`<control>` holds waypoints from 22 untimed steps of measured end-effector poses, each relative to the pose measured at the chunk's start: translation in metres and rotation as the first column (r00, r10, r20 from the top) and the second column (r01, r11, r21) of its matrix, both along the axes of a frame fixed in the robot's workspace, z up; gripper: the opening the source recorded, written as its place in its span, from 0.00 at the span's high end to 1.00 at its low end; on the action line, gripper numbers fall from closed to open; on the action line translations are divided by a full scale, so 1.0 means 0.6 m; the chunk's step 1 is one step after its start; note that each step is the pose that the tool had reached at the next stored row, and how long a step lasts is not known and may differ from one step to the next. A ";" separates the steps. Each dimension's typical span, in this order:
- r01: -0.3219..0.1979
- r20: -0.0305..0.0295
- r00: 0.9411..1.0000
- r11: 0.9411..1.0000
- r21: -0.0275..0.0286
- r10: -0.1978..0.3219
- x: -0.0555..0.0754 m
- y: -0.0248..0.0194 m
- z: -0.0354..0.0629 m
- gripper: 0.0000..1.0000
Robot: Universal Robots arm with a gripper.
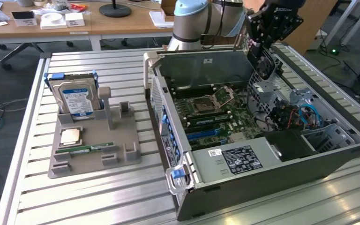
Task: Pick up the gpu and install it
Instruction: 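Pick up the gpu and move the gpu toward the slot, then insert the gpu into the slot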
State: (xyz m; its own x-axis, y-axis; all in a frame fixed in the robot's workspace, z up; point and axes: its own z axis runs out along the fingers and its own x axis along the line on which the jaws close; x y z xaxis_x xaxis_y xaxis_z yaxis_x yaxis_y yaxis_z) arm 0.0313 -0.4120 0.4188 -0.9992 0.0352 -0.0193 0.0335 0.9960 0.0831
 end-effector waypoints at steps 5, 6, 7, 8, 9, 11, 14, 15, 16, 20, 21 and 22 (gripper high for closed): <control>0.000 0.000 1.000 1.000 0.000 0.000 0.005 0.0000 0.000 0.74; 0.000 0.000 1.000 1.000 0.000 0.000 0.005 -0.0003 0.000 0.74; 0.000 0.000 1.000 1.000 0.000 0.000 0.006 -0.0012 0.000 0.74; 0.000 0.000 1.000 1.000 0.000 0.000 0.007 -0.0025 0.000 0.74; 0.000 0.000 1.000 1.000 0.000 0.000 0.008 -0.0044 0.000 0.74; 0.000 0.000 1.000 1.000 0.000 0.000 0.009 -0.0091 0.000 0.74; 0.000 0.000 1.000 1.000 0.000 0.000 0.012 -0.0155 0.000 0.74; 0.000 0.000 1.000 1.000 0.000 0.000 0.013 -0.0174 0.000 0.74; 0.000 0.000 1.000 1.000 0.000 0.000 0.013 -0.0188 0.000 0.74; 0.000 0.000 1.000 1.000 0.000 0.000 0.013 -0.0191 0.000 0.74; 0.000 0.000 1.000 1.000 0.000 0.000 0.013 -0.0191 0.000 0.74; 0.000 0.000 1.000 1.000 0.000 0.000 0.013 -0.0191 0.000 0.74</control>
